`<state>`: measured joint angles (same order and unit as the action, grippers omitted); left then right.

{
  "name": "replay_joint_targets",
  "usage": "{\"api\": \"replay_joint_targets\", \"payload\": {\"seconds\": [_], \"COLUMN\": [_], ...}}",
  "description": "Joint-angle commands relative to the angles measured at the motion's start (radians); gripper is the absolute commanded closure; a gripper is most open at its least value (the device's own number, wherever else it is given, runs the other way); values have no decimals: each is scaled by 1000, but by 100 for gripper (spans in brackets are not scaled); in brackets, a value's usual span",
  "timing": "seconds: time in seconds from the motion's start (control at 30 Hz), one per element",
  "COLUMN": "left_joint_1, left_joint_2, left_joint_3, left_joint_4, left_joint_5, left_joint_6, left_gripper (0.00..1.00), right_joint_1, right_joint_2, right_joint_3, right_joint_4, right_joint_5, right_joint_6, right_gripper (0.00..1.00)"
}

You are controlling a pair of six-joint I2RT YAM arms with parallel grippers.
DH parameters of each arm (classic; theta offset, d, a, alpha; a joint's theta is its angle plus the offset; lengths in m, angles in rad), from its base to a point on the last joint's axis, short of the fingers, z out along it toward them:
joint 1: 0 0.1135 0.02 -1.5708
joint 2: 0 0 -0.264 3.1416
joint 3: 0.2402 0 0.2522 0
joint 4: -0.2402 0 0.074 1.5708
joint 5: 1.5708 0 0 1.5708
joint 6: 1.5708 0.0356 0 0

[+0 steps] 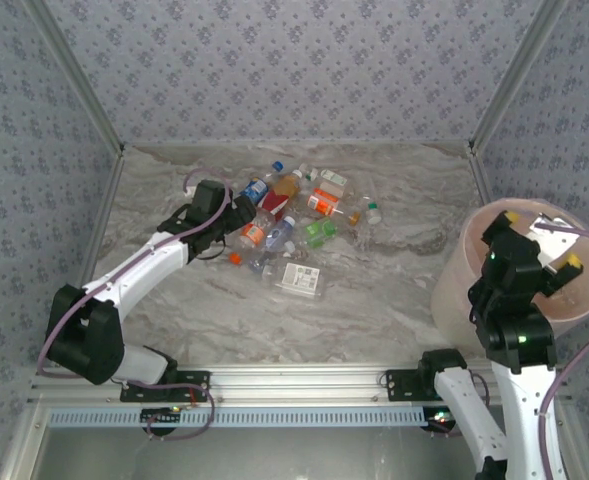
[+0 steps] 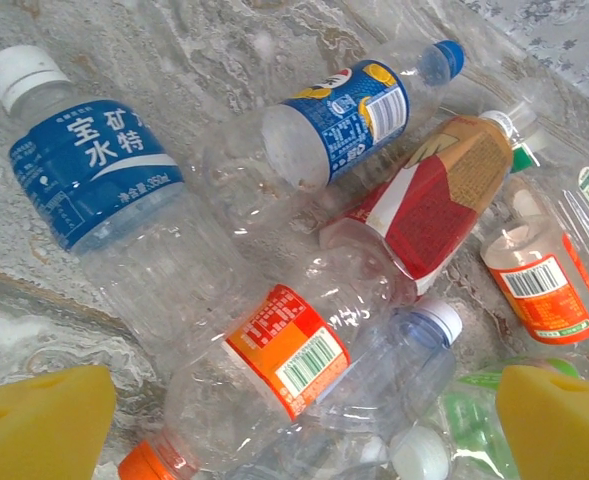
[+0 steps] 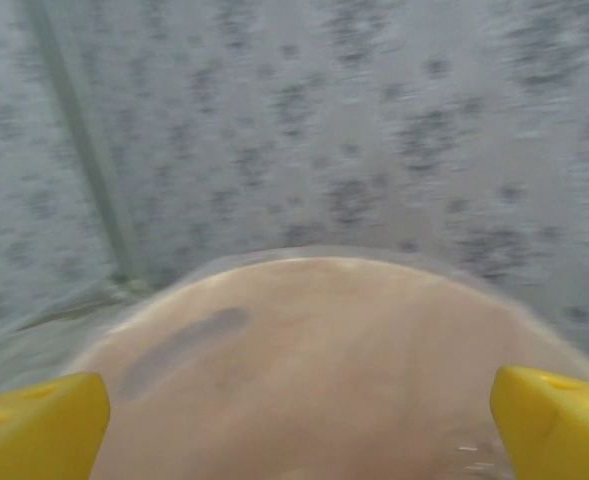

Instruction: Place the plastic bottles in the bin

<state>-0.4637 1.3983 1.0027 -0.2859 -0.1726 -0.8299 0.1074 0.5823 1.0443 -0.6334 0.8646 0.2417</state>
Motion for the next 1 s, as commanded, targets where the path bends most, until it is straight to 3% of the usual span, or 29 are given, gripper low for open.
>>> {"api": "replay_joint_targets", "payload": {"seconds": [0.0, 0.13, 0.23, 0.67, 0.97], "left_joint_1": [8, 11, 13, 28, 42], "left_joint_2": [-34, -35, -35, -67, -117], "left_joint_3": [-18, -20, -20, -71, -96], "left_joint_4": [-22, -24, -27, -11, -70], "left_joint_5": [-24, -30, -32, -52, -152], "left_joint_6": [4, 0, -2, -45, -50], "left_gripper": [2, 2, 2, 2, 2], "right_joint_1": [27, 76, 139, 396, 411], "right_joint_2": [44, 121, 200, 571, 854], "right_joint_3": [22, 33, 51, 178, 275], "right_joint_4": [74, 178, 216, 274, 175], "right_joint_5": [-321, -579, -672, -680, -682], "right_joint_6": [51, 34, 4, -89, -79], "right_gripper": [0, 0, 0, 0, 0]}}
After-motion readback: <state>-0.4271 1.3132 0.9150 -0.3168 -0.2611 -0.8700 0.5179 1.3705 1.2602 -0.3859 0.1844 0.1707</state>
